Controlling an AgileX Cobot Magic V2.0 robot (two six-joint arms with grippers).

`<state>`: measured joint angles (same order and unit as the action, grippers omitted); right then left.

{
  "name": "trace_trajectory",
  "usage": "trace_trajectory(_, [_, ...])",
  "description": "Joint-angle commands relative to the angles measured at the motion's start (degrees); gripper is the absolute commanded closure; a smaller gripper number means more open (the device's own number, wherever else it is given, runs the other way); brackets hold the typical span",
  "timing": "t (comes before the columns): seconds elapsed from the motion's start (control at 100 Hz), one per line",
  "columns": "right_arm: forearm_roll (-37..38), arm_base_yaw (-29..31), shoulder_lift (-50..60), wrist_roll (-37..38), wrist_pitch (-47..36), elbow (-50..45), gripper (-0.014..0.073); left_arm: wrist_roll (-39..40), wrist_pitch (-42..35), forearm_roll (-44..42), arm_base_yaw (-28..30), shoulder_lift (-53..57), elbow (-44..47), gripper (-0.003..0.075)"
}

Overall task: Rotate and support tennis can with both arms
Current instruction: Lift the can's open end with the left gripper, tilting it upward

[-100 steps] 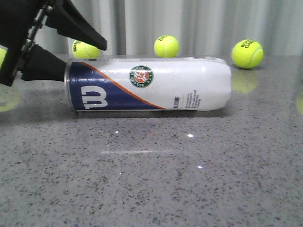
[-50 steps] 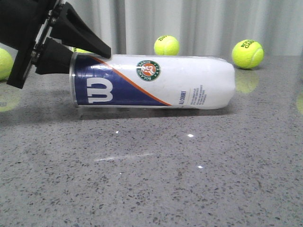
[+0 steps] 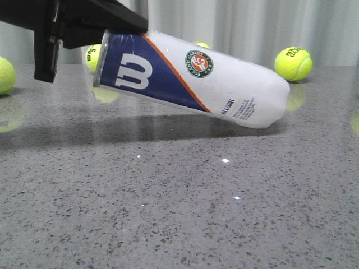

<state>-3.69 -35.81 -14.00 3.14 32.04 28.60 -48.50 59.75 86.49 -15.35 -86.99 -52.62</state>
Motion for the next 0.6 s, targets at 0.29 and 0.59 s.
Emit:
trace_trajectory(0.29, [0.36,0.34,-0.44,-0.66,-4.64,1.52,0.0650,1.54,-0.02,-5.01,-0.42,10.70,-7.10,0.0741])
trace_trajectory(0.59, [0.36,0.34,-0.44,-0.66,-4.64,1.52,0.0650,20.83,2.19,-36.14,-0.98,14.79,-24.17,0.0741])
